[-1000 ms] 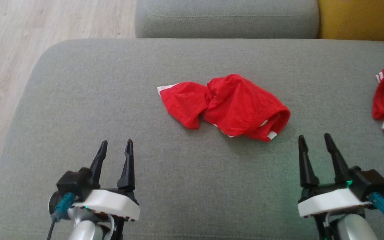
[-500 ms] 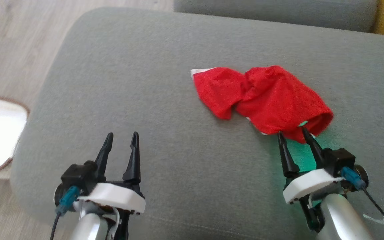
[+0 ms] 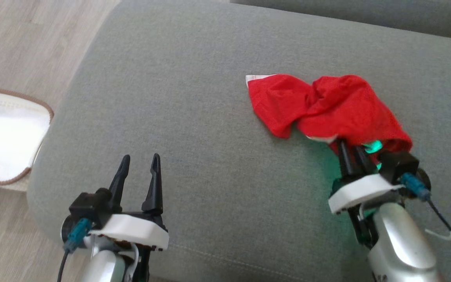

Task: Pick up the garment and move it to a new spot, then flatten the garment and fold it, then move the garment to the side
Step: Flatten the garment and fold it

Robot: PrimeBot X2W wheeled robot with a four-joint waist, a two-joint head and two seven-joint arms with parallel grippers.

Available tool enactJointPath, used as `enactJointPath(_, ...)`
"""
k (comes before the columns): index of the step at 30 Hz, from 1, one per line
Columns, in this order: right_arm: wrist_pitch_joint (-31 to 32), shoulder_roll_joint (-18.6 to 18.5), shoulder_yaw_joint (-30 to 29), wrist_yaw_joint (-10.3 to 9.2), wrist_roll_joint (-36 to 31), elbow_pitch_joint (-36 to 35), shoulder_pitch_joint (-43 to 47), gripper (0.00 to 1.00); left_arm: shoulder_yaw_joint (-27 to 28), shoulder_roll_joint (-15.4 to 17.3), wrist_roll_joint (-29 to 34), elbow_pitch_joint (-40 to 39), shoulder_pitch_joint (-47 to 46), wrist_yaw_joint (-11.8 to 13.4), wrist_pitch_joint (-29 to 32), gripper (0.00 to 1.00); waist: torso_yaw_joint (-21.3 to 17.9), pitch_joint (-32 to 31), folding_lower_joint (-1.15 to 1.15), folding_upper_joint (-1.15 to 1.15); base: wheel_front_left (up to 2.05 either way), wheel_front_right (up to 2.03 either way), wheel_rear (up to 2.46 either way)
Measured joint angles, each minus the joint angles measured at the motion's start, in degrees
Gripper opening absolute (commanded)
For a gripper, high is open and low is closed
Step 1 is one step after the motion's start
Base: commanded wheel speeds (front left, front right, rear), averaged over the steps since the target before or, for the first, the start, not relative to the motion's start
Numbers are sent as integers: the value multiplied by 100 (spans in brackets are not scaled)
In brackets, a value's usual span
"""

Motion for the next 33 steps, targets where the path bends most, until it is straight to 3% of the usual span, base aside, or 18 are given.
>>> enactJointPath(13, 0, -4, 1040, 0, 385, -2252, 630, 0, 1, -8, 48, 33, 69, -9, 0, 100, -442, -423, 0, 0, 0, 0, 0)
enactJointPath(22, 765, -5, 1343, 0, 447, -3722, 780, 0, -9, -8, 49, 19, 231, -55, 0, 100, -501, -622, -1, 0, 0, 0, 0)
enactJointPath(26, 1162, -5, 1109, 0, 308, -3560, 759, 0, -24, -8, 48, 11, 235, -53, 0, 100, -415, -599, -1, 0, 0, 0, 0)
enactJointPath(33, 1562, -14, -85, 0, -226, -1740, 213, 0, -163, -8, 30, -14, 229, -51, 0, 100, -189, -377, -1, 0, 0, 0, 0)
